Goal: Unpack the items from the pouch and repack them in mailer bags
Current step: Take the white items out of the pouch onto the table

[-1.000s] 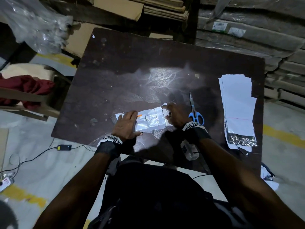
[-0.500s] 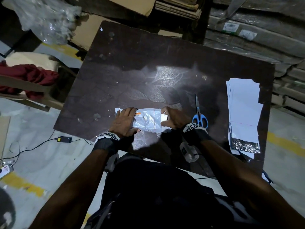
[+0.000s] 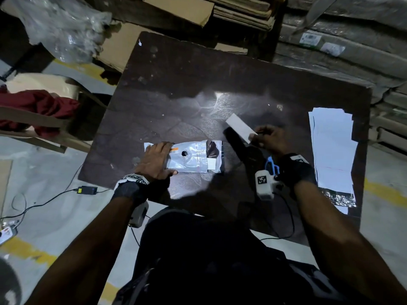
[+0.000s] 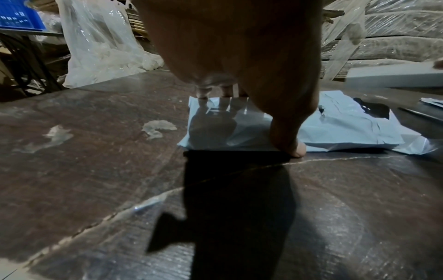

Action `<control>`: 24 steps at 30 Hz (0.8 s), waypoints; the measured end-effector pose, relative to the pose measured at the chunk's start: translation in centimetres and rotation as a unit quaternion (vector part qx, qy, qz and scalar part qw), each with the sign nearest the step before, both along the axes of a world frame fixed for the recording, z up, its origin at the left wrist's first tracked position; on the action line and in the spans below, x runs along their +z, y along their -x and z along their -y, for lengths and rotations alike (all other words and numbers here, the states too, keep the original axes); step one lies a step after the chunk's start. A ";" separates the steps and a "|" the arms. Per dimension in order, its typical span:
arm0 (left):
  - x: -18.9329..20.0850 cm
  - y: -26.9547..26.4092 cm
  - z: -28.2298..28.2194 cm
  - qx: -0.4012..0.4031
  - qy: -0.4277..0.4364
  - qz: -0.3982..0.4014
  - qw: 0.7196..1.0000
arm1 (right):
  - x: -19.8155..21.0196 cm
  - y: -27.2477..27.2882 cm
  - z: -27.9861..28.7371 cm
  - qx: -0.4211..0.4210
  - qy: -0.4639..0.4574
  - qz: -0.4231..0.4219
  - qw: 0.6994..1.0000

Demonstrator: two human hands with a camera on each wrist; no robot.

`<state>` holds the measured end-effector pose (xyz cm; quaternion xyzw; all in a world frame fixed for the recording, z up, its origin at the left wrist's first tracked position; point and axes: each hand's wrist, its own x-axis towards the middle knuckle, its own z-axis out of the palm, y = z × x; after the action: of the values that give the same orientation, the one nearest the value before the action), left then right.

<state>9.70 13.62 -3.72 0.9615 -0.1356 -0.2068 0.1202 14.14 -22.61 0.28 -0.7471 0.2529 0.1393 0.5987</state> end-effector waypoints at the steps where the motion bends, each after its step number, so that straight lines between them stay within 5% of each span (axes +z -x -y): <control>1: 0.0 -0.1 -0.1 -0.005 -0.007 -0.001 1.000 | -0.4 -0.1 -0.6 -0.015 0.002 -0.004 1.000; 9: 0.6 0.3 -0.7 -0.022 -0.035 -0.012 0.999 | -2.7 1.4 -4.0 -0.029 0.249 0.025 0.968; 13: 0.4 0.9 -1.4 -0.022 -0.008 -0.010 1.000 | -0.9 4.9 -7.5 0.188 0.304 0.156 0.921; 16: 0.6 0.7 -1.5 -0.023 0.005 -0.015 1.000 | -1.2 6.6 -9.1 0.348 0.303 0.179 0.869; 21: 1.4 0.9 -1.5 -0.021 0.013 -0.014 1.000 | -4.5 7.3 -10.4 0.387 0.308 0.087 0.864; 24: 2.0 1.2 -1.5 -0.005 0.020 -0.017 1.000 | -4.2 7.6 -10.8 0.370 0.328 0.113 0.862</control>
<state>8.53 15.08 -1.73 0.9546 -0.1421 -0.2210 0.1404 6.54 -11.76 -3.90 -0.9497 -0.0801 0.1740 0.2477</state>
